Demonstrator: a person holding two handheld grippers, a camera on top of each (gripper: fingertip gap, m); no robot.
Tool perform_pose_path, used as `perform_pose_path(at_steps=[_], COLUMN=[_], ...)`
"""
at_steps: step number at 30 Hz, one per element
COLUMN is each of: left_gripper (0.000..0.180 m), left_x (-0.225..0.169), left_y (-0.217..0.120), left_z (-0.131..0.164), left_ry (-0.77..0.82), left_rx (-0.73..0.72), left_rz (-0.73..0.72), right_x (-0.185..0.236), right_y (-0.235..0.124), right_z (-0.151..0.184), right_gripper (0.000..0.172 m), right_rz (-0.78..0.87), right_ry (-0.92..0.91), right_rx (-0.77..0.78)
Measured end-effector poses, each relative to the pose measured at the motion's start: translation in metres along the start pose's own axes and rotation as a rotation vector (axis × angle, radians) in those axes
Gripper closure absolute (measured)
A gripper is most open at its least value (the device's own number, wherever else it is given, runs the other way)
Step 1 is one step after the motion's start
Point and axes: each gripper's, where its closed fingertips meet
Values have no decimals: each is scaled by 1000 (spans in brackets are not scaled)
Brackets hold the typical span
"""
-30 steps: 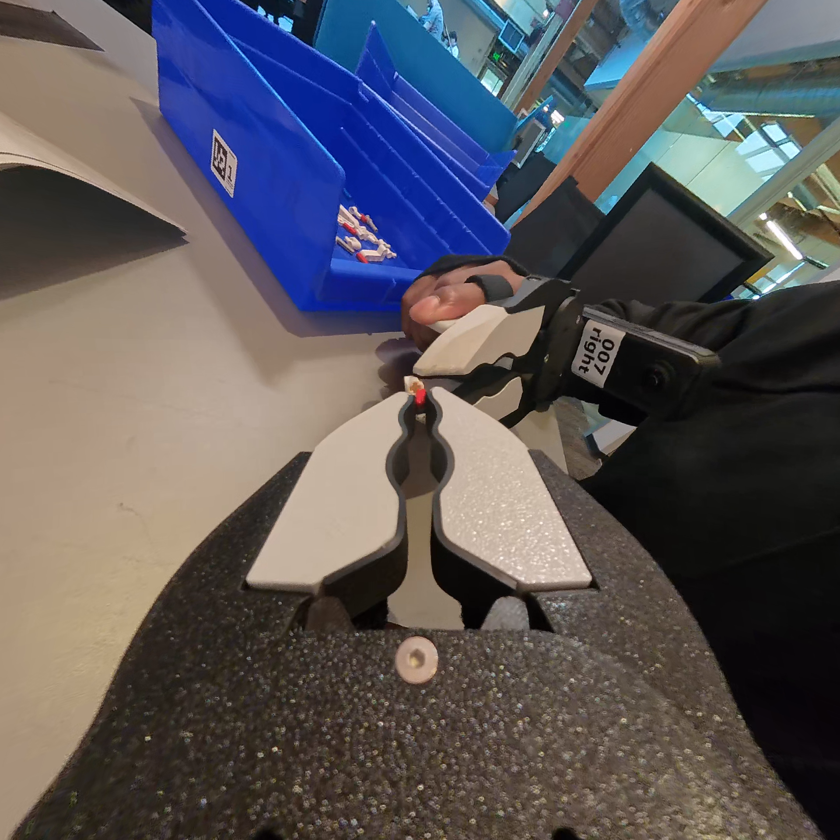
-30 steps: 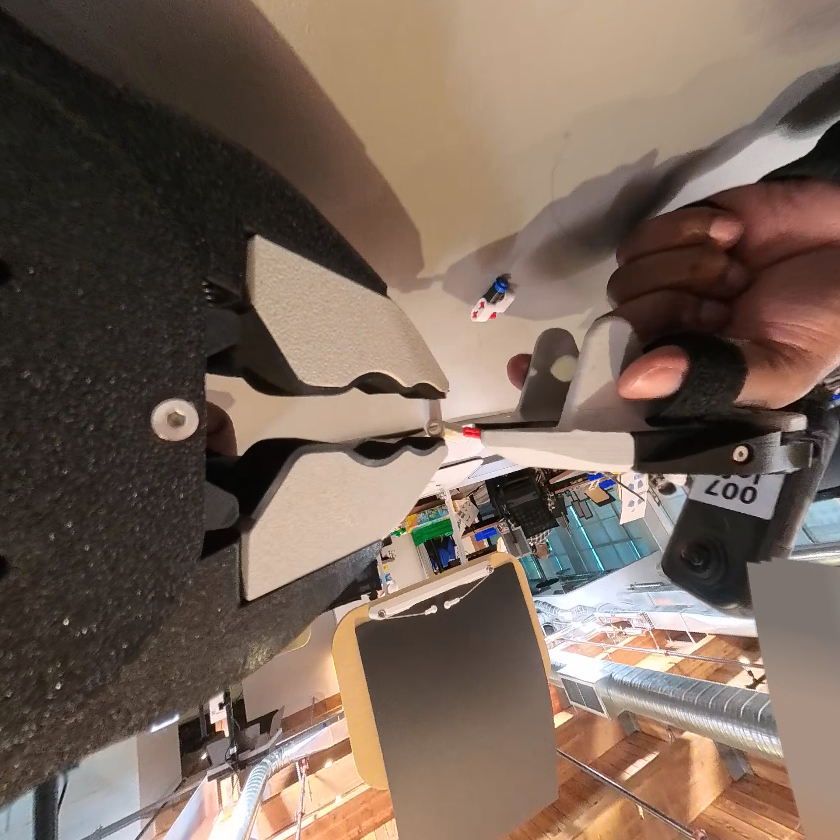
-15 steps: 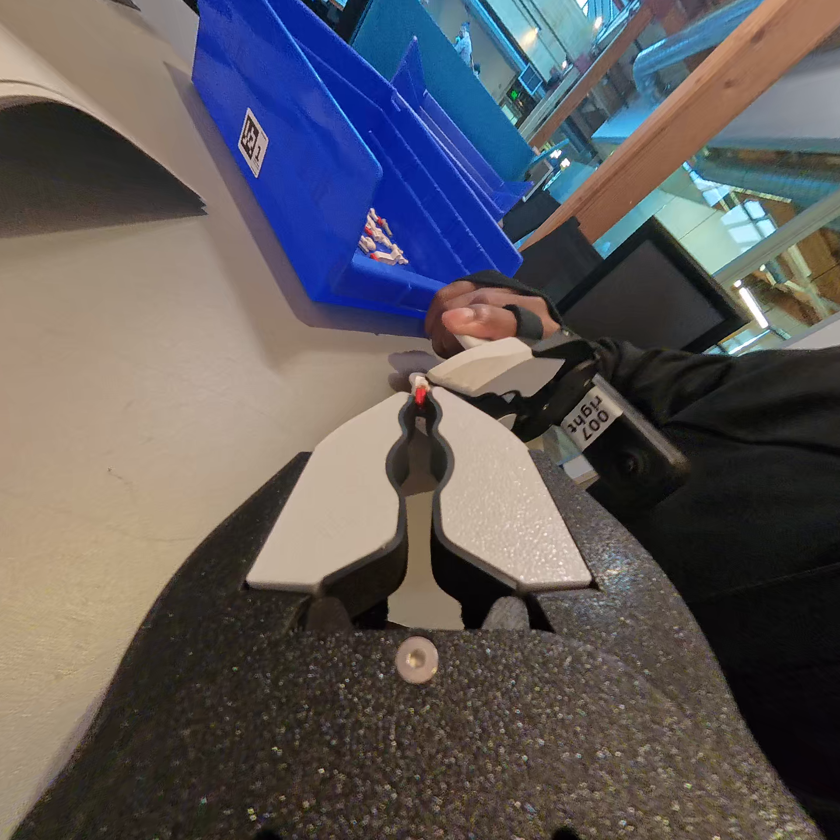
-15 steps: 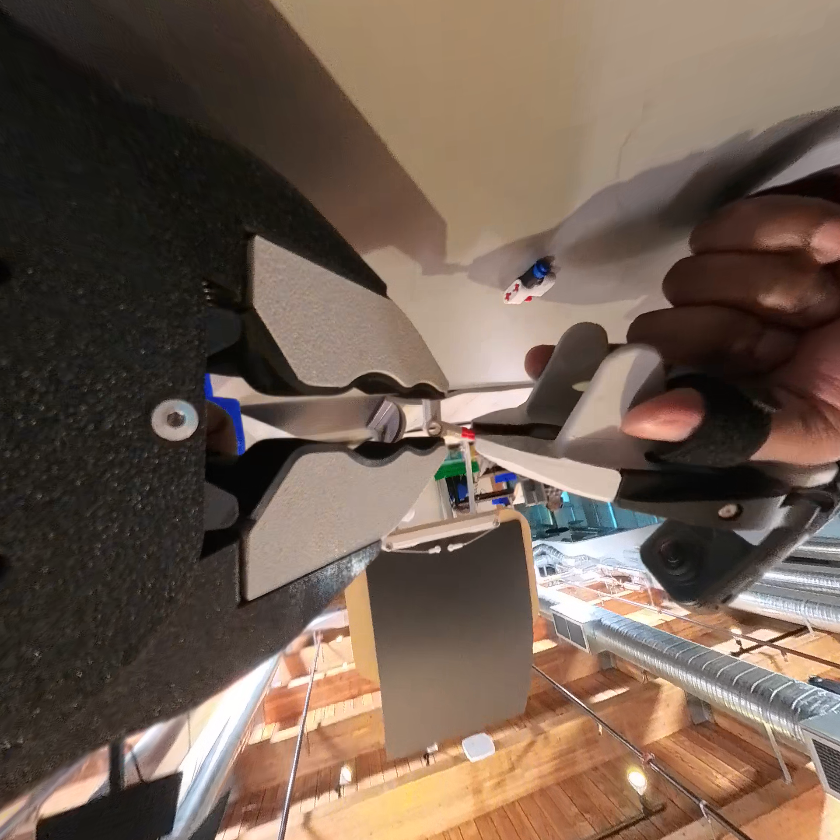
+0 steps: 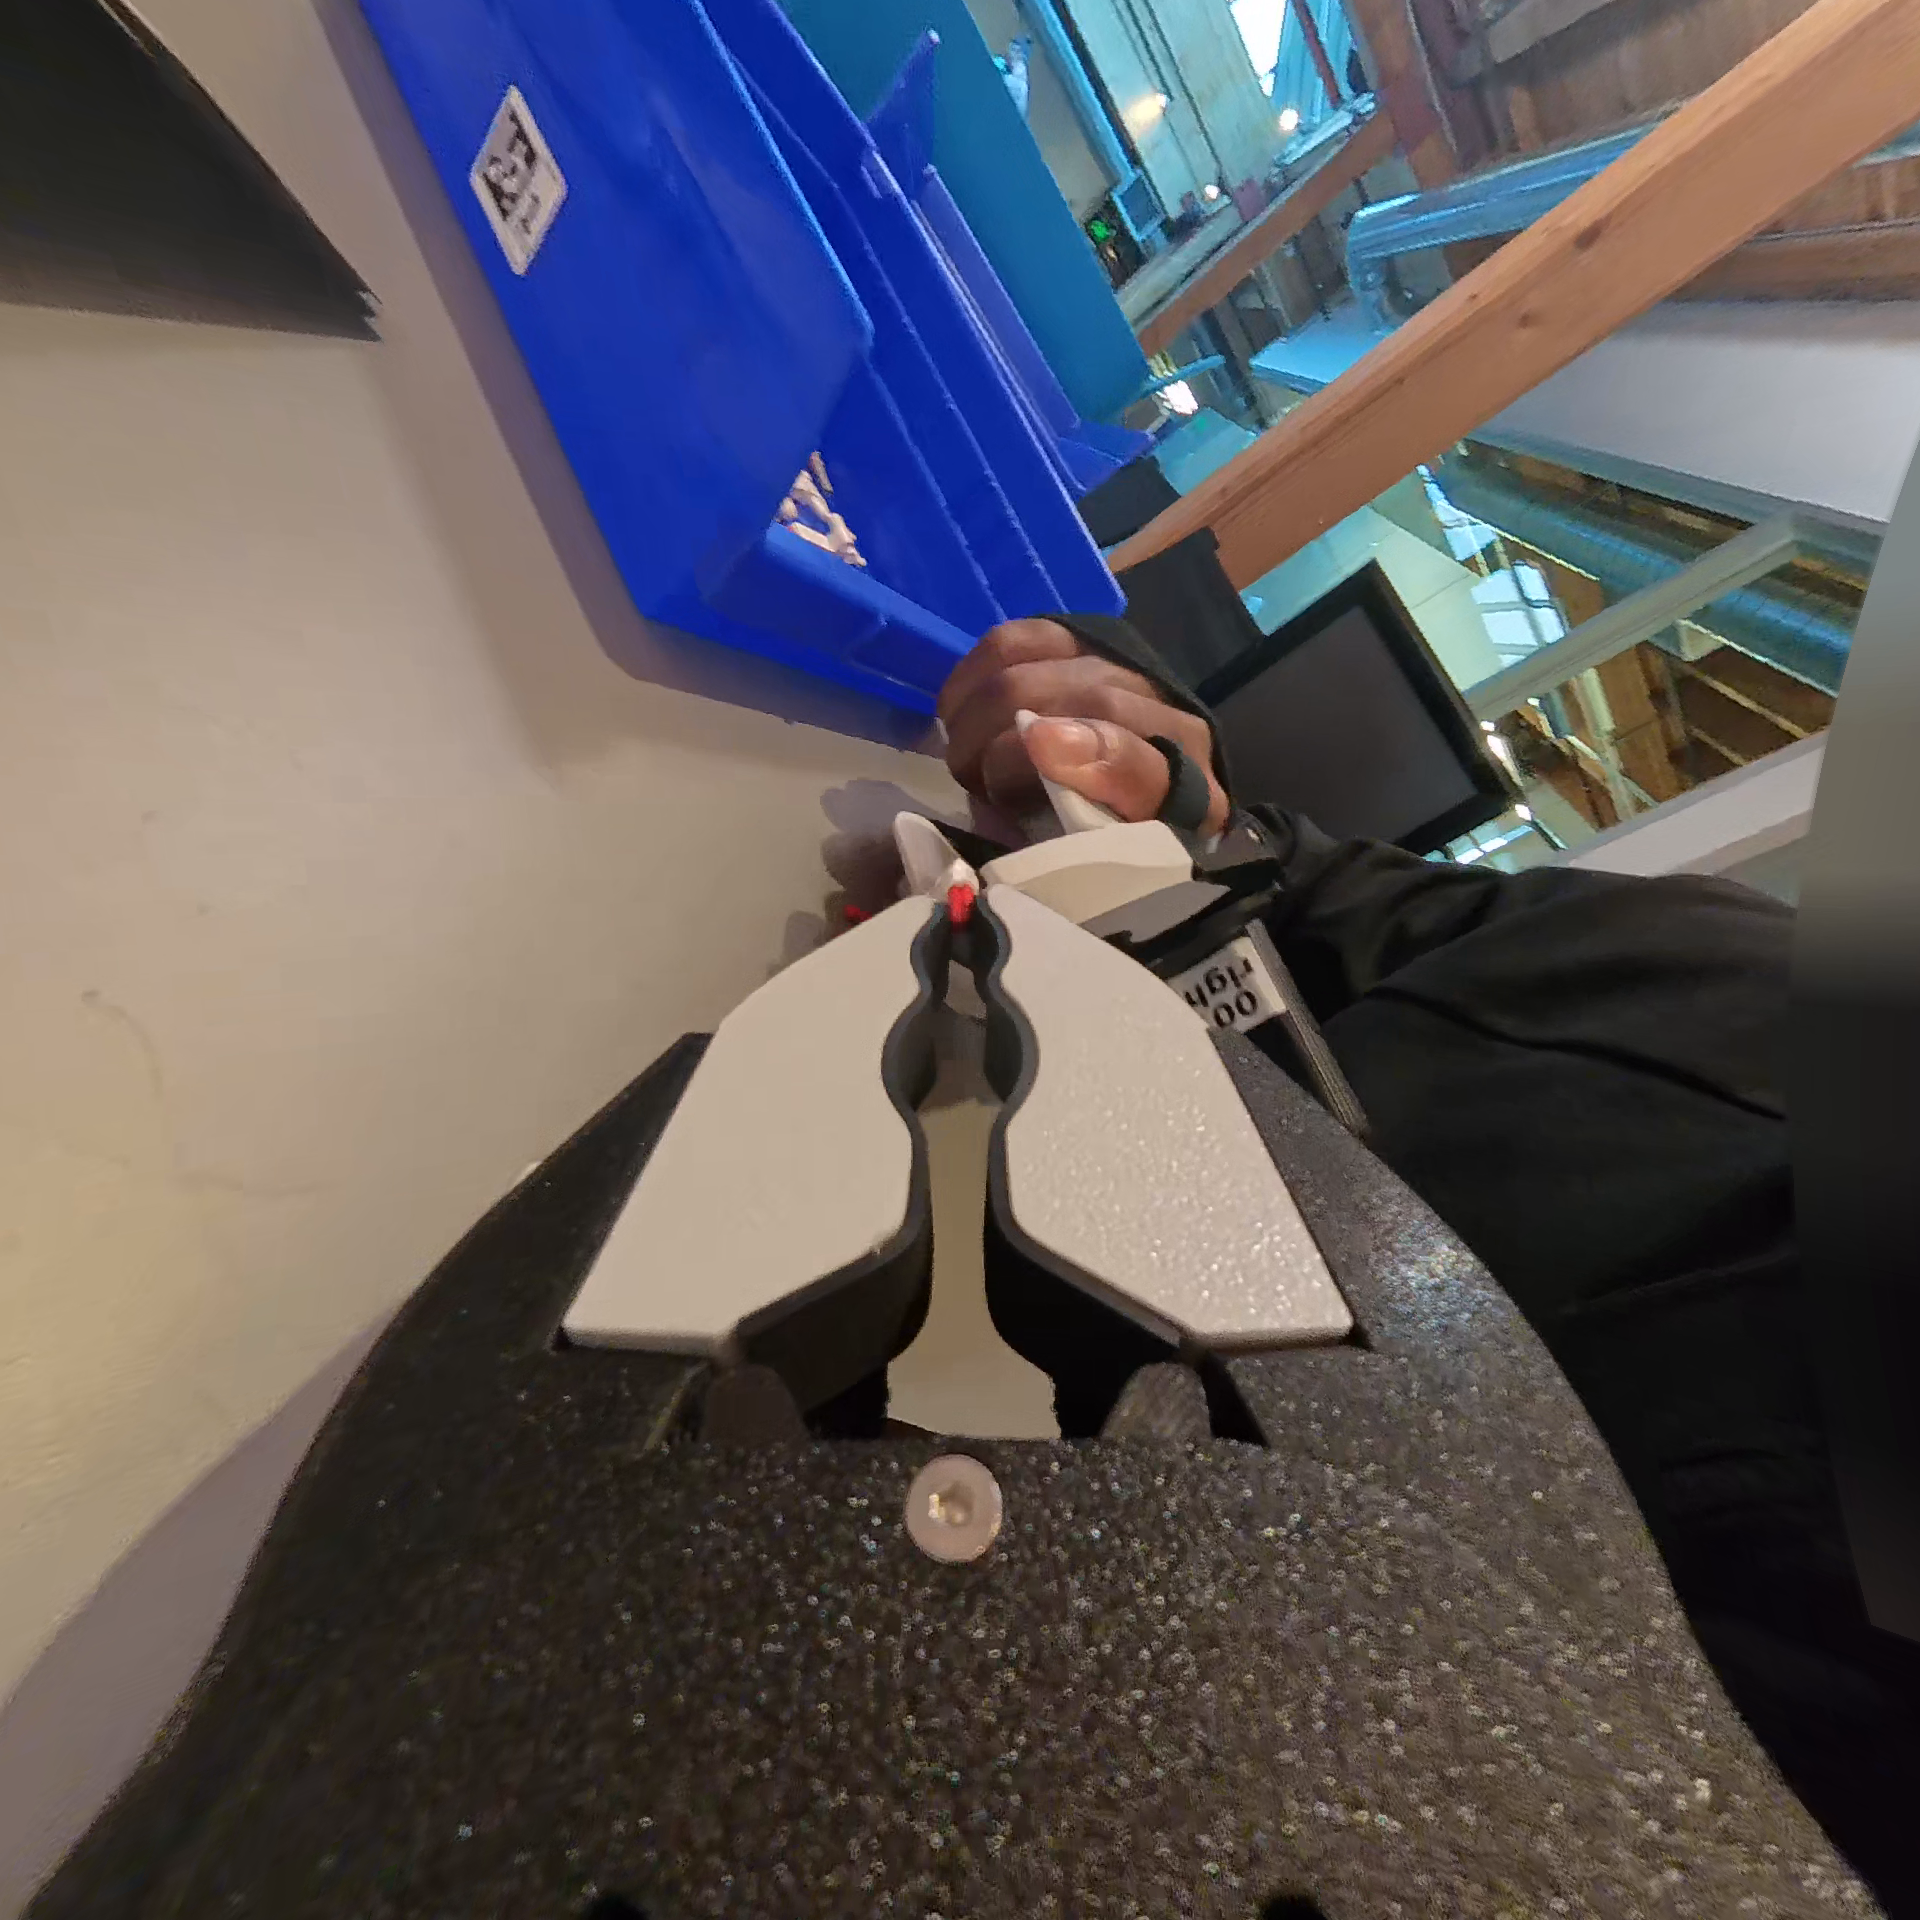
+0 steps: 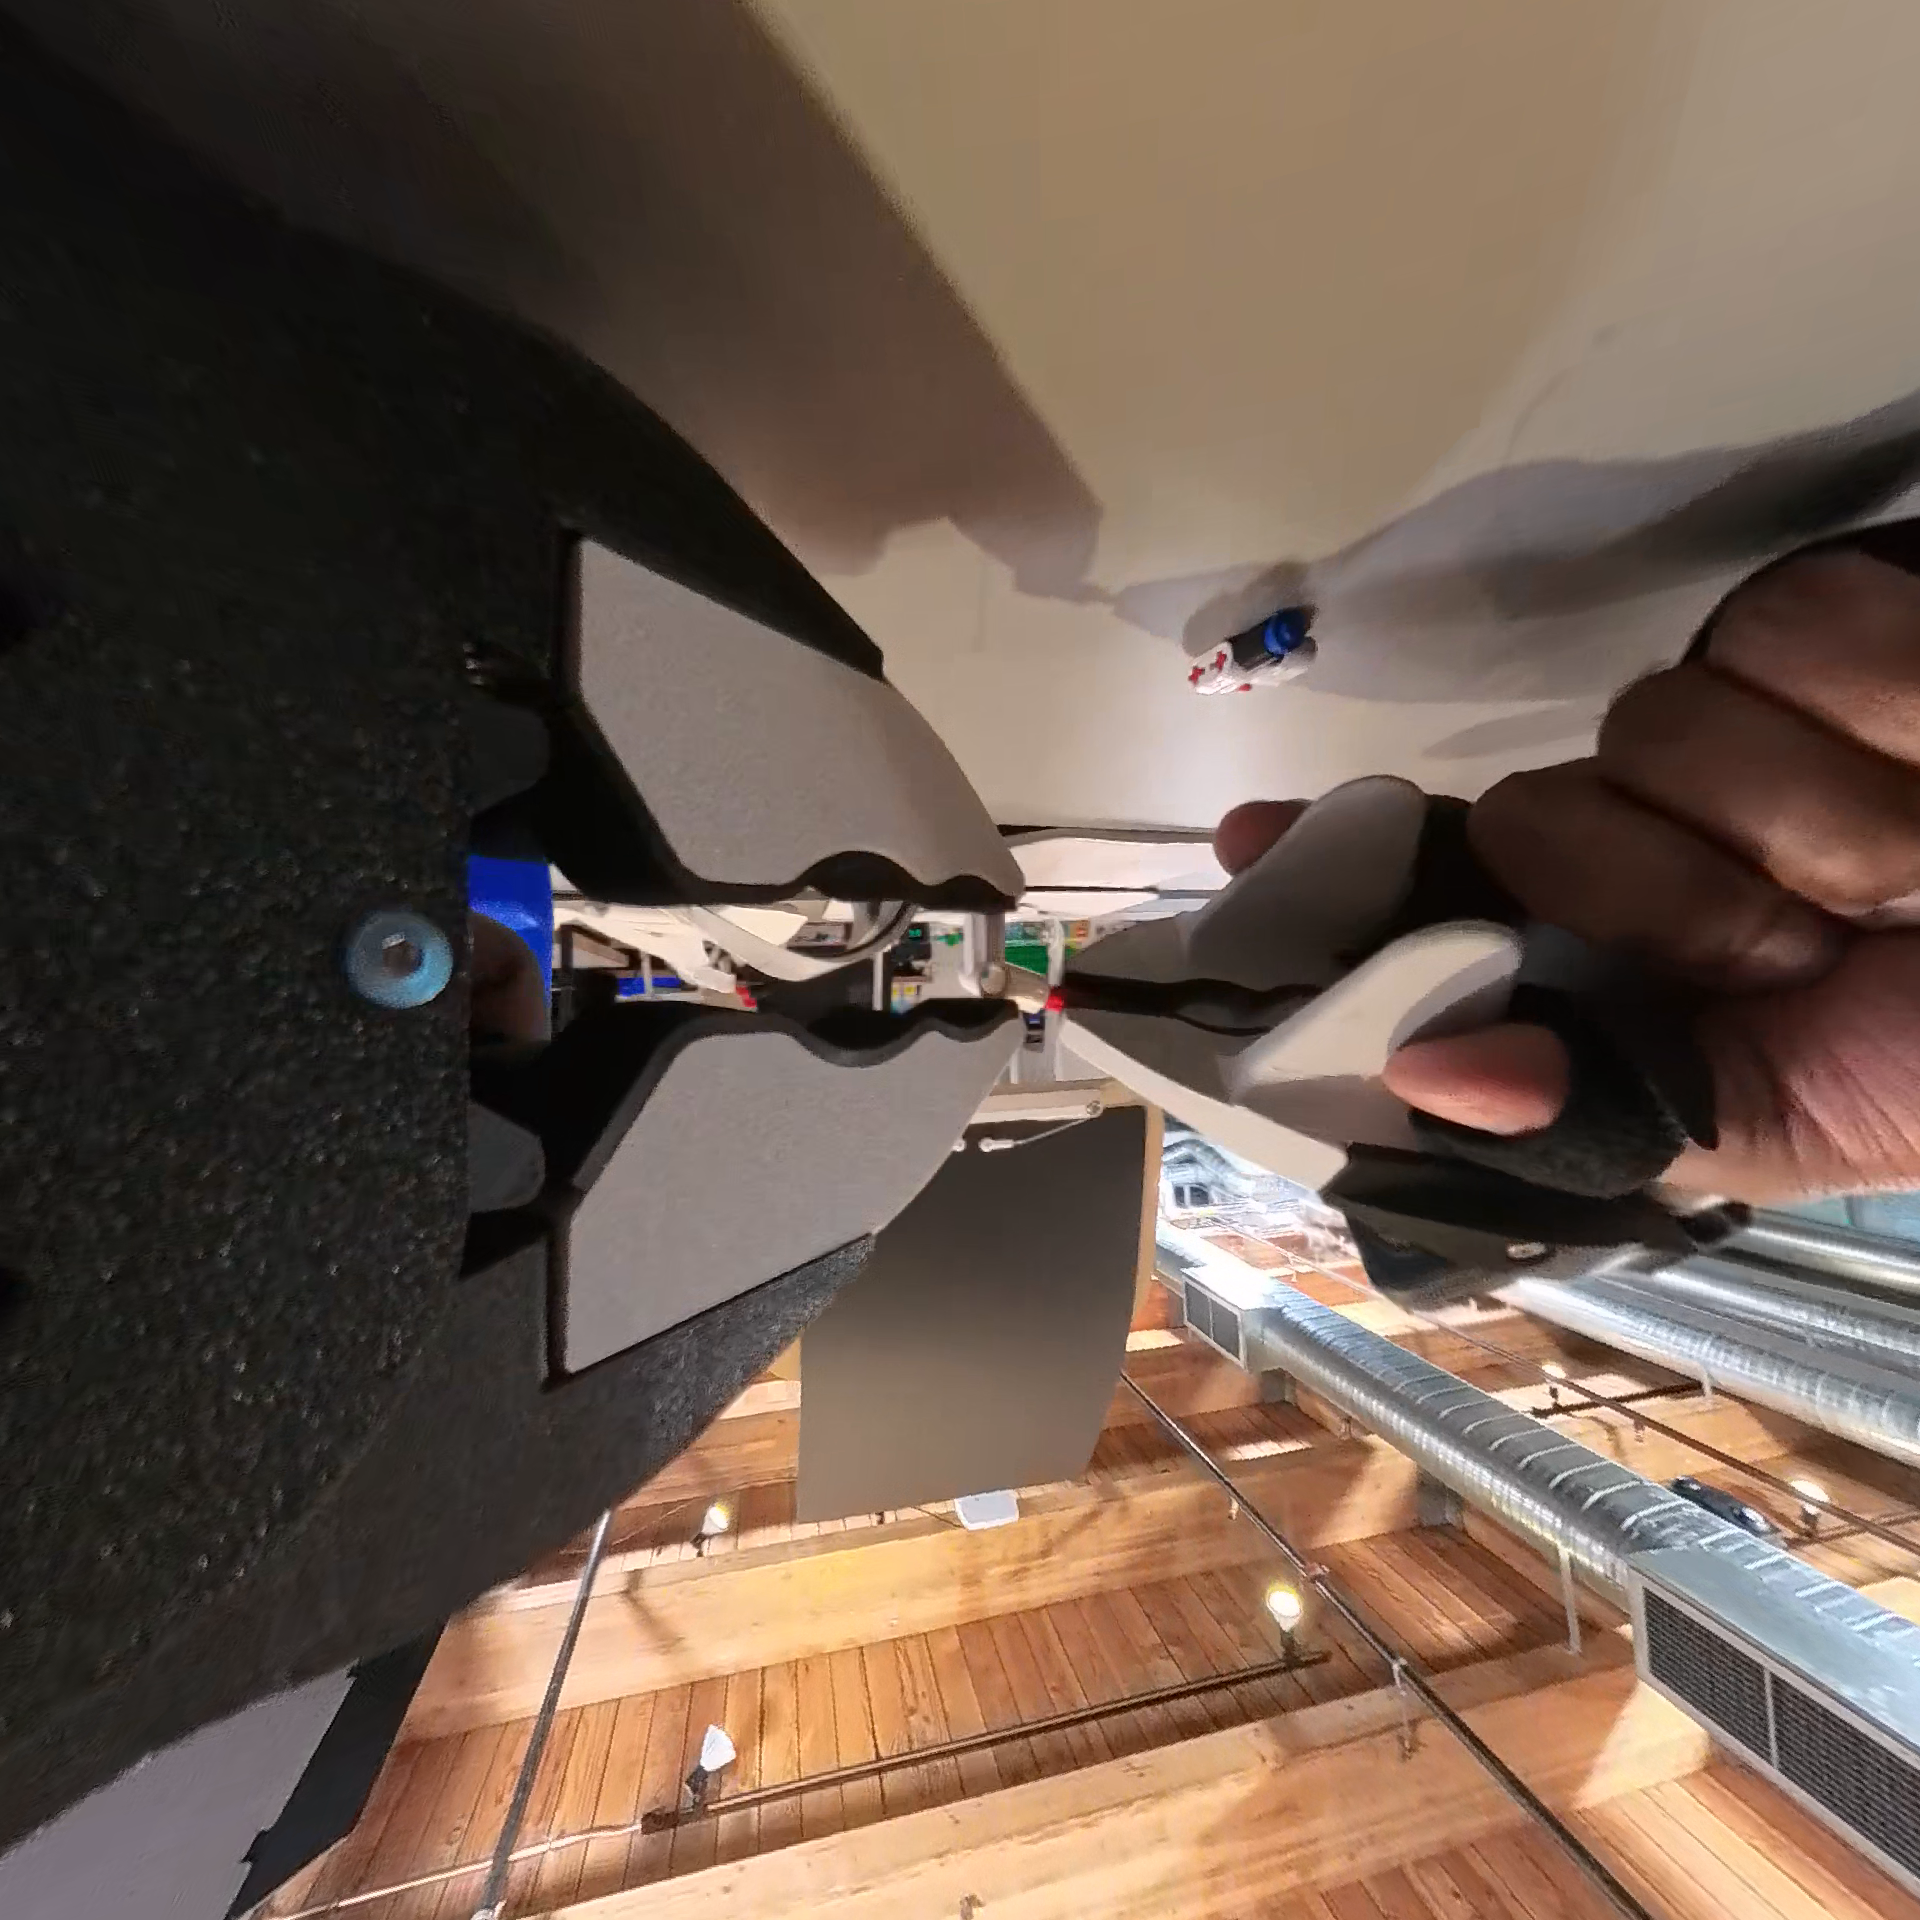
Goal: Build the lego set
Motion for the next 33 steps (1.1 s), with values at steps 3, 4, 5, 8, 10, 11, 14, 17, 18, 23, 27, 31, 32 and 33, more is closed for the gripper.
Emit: perform_pose_path(at_steps=[3,4,5,8,10,11,14,17,18,23,27,31,32,33], left_gripper=[177,177,177,177,177,177,177,177,177,177,177,177,177,177], left_x=[-6,-7,-7,-7,-8,-9,-10,-10,-10,-10,-8,-10,-9,-9], left_y=[-1,0,0,1,0,0,0,0,0,1,2,2,2,2], left_z=[6,8,9,15,19,21,28,33,35,38,33,32,32,32], left_ry=[-15,-13,-8,3,4,9,14,27,24,31,28,46,49,46], left_rx=[63,71,78,120,156,173,220,256,266,286,258,248,249,246], left_rz=[55,60,58,58,76,81,99,106,112,112,103,100,97,98], right_x=[-5,-5,-5,-3,-4,-4,-4,-2,-1,-1,-1,-2,-2,-1], right_y=[-5,-7,-8,-12,-15,-16,-20,-23,-24,-27,-25,-21,-21,-21], right_z=[-5,-7,-8,-12,-16,-18,-23,-26,-28,-31,-26,-20,-20,-21], right_gripper=[157,157,157,157,157,157,156,156,156,156,156,153,153,153], right_rz=[14,12,9,-3,-10,-14,-26,-42,-49,-65,-49,-38,-40,-43], right_ry=[11,11,9,-5,-12,-18,-21,-22,-21,-20,-5,27,31,35], right_rx=[-67,-86,-96,-136,-171,-187,-236,-275,-290,-338,-304,-254,-252,-253])
Point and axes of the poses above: each gripper's, where its closed fingertips meet, y out along the fingers, z out of its underside, x = y × z across the jaws, and after that the axes turned 13 degrees about -y, right-handed
